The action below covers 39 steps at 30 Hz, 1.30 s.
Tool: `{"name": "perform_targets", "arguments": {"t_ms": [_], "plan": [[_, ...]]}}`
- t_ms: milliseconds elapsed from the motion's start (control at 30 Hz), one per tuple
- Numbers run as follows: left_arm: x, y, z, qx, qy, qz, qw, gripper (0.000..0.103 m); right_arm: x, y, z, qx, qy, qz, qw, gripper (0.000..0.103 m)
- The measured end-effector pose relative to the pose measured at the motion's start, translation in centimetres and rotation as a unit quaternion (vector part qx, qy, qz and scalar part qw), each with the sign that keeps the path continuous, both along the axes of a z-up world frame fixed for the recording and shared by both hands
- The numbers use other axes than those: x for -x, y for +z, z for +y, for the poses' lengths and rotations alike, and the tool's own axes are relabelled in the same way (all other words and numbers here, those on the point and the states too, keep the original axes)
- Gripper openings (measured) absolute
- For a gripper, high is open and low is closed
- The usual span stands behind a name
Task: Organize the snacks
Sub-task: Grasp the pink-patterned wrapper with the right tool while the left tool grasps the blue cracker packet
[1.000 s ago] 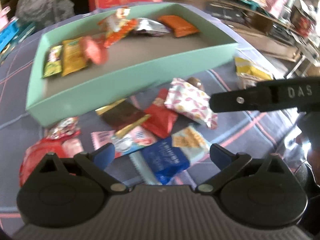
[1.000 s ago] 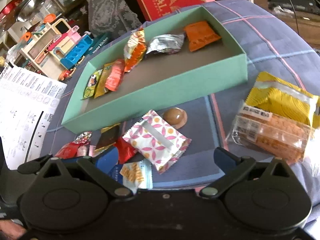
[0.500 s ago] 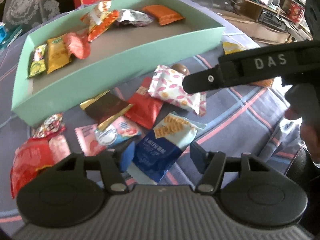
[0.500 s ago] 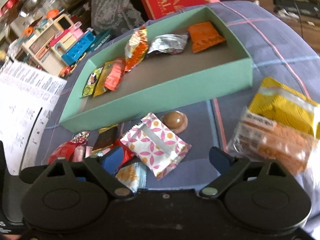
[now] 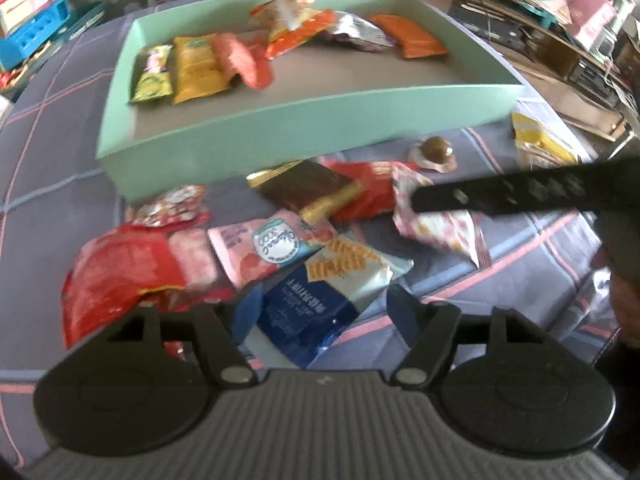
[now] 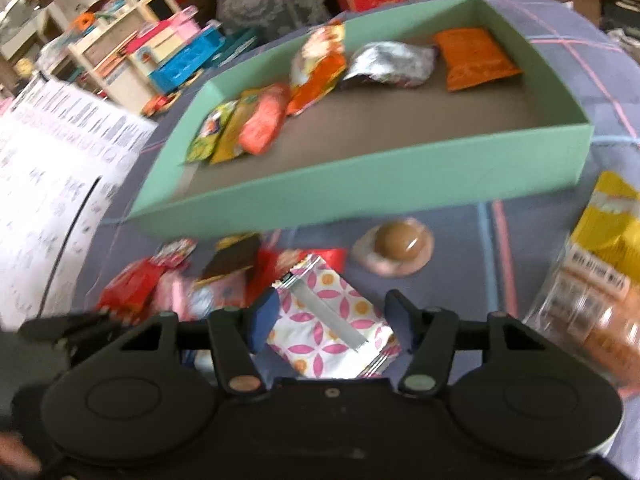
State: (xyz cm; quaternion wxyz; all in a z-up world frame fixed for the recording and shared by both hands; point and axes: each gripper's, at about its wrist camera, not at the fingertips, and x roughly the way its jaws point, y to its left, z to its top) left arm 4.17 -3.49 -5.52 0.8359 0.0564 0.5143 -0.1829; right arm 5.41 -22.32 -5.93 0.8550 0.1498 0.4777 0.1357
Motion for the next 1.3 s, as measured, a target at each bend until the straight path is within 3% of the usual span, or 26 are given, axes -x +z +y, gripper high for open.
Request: {"name": "perform_targets", "arguments": {"t_ms": [200,300,333,400,500,533,867,1000,1100,1300], "plan": [[0.0,-0.3,-0.3,-0.007,-0.012,-0.003,0.9999,0.083,0.6,0.5,0.2,-0.004,0.017,0.013,1.000,0.059],[-0.1,-0.5,-0.8,-0.022,-0.021,-0.011,0.9995,0.083,0.4,0.7,0.7,0.009,0.025,0.011,1.000,0.059],[-0.2,-0.6,-0.6,-0.020,-0.021,-0.009,0.9995,0.081,0.3,0.8,1.1,0.014,0.029,0.009,0.999,0.059],[-0.1,-0.6,-0.2,-0.025,-0.018,-0.014,0.9994,0.062,0.4,1.0,1.8,0.025,0.036,0.004,0.999,0.059],[0.2,-0.4,0.7,-0.030,-0.015,-0.016,0.9993,0.048,0.6,1.2,2.5,0.042,0.046,-0.001,0.998,0.059],[0.3,-0.3,1.2,-0.024,-0.010,-0.013,0.9996,0.048,0.7,1.1,2.7,0.046,0.049,-0.001,0.998,0.059],[1.0,-0.1,3.7,0.011,0.028,-0.001,0.9996,0.049,1.8,0.1,6.1,0.109,0.098,-0.010,0.989,0.060],[1.0,-0.2,3.4,0.009,0.021,0.000,0.9997,0.062,2.6,-0.1,6.7,0.143,0.108,-0.027,0.984,0.055],[1.1,-0.1,3.2,0.006,0.017,0.000,0.9998,0.067,3.0,-0.1,6.5,0.161,0.095,-0.035,0.982,0.049],[0.5,-0.3,2.8,0.001,0.000,0.007,1.0000,0.069,3.9,-0.1,4.0,0.142,0.055,-0.028,0.988,0.049]]}}
